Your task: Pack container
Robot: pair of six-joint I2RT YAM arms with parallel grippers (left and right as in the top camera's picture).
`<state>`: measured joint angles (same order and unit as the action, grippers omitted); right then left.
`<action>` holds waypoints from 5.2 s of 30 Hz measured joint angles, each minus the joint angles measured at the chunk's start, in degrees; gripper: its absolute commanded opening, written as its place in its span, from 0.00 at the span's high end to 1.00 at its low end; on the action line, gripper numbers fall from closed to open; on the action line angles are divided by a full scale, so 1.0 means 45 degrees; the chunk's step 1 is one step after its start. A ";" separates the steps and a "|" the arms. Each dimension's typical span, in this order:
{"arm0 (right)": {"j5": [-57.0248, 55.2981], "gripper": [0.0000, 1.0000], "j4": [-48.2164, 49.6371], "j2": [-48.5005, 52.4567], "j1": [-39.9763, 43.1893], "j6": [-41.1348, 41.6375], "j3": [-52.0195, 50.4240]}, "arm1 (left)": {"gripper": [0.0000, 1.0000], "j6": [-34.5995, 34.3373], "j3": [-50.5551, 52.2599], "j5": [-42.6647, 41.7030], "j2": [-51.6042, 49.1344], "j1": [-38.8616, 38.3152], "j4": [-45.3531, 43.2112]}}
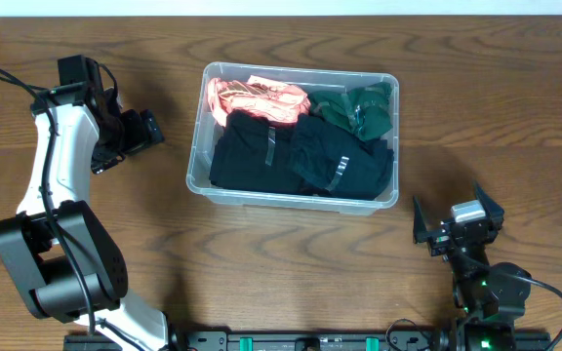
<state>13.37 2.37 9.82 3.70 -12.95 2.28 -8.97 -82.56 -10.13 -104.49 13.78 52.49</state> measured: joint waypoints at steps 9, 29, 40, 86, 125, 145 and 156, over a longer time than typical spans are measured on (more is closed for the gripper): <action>-0.0811 0.01 -0.0398 -0.0593 -0.0287 0.0855 -0.0389 | 0.02 0.0000 0.0000 0.0000 0.0000 0.0000 0.0000; -0.1224 0.01 -0.1277 -0.2016 -0.0413 0.1112 -0.0408 | 0.02 0.0000 0.0000 0.0000 0.0000 0.0000 0.0000; -0.1224 0.01 -0.1277 -0.2025 -0.0413 0.1112 -0.0408 | 0.02 0.0000 0.0000 0.0000 0.0000 0.0000 0.0000; -0.1243 0.01 -0.1277 -0.2030 -0.0413 0.1117 -0.0408 | 0.02 0.0301 0.3580 0.0631 0.8796 -0.3327 -0.6790; -0.1273 0.01 -0.1282 -0.2030 -0.0413 0.1112 -0.0408 | 0.02 0.0631 1.8263 0.1088 2.1634 -0.3789 -1.3634; -0.1273 0.01 -0.1282 -0.2030 -0.0413 0.1112 -0.0408 | 0.02 0.0758 1.8204 0.1671 2.3091 -0.3492 -1.1448; -0.1277 0.01 -0.1282 -0.2030 -0.0413 0.1112 -0.0408 | 0.02 0.0767 1.8170 0.1666 2.3091 -0.3492 -1.1380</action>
<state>7.62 -3.40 0.69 1.85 -7.94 0.45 -5.52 -0.80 -2.63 -0.58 -1.93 1.28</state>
